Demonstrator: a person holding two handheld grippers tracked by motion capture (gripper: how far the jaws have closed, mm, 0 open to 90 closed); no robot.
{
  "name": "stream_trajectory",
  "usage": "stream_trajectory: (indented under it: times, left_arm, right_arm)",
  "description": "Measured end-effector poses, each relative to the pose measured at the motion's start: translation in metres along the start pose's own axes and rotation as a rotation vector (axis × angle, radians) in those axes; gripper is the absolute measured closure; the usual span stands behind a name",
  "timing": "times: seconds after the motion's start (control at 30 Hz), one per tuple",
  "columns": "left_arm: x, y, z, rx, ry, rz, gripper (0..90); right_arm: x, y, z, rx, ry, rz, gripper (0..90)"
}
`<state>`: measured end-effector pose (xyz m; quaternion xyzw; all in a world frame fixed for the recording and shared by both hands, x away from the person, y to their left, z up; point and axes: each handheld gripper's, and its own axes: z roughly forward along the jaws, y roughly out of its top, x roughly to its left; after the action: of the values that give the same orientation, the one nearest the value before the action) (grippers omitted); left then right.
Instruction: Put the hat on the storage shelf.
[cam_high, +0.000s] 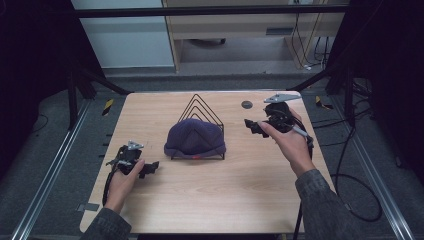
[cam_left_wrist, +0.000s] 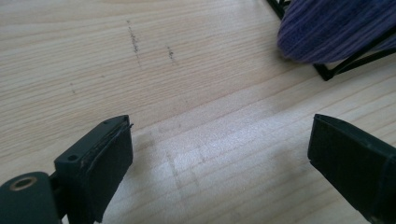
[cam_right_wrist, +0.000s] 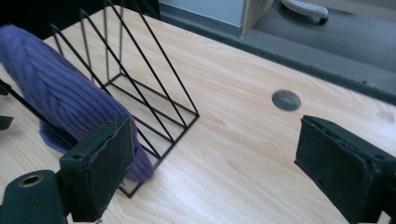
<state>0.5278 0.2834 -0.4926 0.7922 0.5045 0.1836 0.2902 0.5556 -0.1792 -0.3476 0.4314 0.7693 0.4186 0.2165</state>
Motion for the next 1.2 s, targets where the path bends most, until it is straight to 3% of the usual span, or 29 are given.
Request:
stream_trajectory:
  times: [0.2,0.83,1.2]
  left_arm:
    - [-0.003,0.001,0.011,0.007,0.012,0.022,0.2]
    - [-0.002,-0.003,0.012,-0.042,0.011,0.019,0.0]
    - [-0.002,-0.003,0.012,-0.038,0.008,0.024,0.0]
  right_arm:
    - [-0.004,-0.013,-0.003,0.005,-0.017,0.024,11.2]
    - [-0.011,-0.055,-0.002,0.034,-0.03,0.068,11.1]
    - [-0.015,-0.108,0.005,0.078,-0.028,0.154,11.7]
